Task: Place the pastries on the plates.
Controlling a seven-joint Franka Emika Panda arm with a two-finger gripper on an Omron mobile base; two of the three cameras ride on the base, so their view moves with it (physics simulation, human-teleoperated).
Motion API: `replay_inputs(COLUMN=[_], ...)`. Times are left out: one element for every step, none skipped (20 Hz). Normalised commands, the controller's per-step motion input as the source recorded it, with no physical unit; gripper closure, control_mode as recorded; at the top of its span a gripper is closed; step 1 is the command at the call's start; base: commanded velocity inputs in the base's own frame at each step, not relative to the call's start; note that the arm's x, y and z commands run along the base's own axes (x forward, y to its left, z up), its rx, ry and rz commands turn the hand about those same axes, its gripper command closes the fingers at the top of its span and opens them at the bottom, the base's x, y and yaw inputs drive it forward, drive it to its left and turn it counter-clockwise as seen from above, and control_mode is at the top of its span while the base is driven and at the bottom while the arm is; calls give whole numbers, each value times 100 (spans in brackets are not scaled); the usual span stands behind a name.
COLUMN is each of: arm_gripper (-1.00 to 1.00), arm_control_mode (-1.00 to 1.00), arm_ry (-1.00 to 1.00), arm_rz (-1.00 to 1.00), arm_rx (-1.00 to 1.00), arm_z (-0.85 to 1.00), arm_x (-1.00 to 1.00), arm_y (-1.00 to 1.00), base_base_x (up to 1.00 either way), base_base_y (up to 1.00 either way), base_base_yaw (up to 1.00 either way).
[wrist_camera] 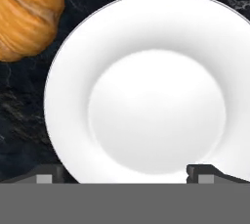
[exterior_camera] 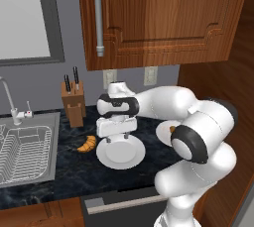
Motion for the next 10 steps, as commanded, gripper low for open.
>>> replay_inputs(arm_gripper=[-100,-100,-100,-100,-100,-100,-100,-100,-100,-100], arm_control_mode=[-100,-100,-100,-100,-100,-100,-100,-100,-100,-100], arm_ry=[0,0,0,0,0,0,0,0,0,0], arm_rz=[-4,-4,-4,-4,-5,-5,-5,-5,-6,-6], arm_rx=[0,0,0,0,0,0,0,0,0,0], arm_z=[0,0,0,0,0,0,0,0,0,0], arm_x=[0,0,0,0,0,0,0,0,0,0], arm_y=[52,49,49,43,44,44,39,41,36,36], base_base_x=[0,0,0,0,0,0,0,0,0,0], base_base_y=[0,0,0,0,0,0,0,0,0,0], base_base_yaw=[0,0,0,0,0,0,0,0,0,0])
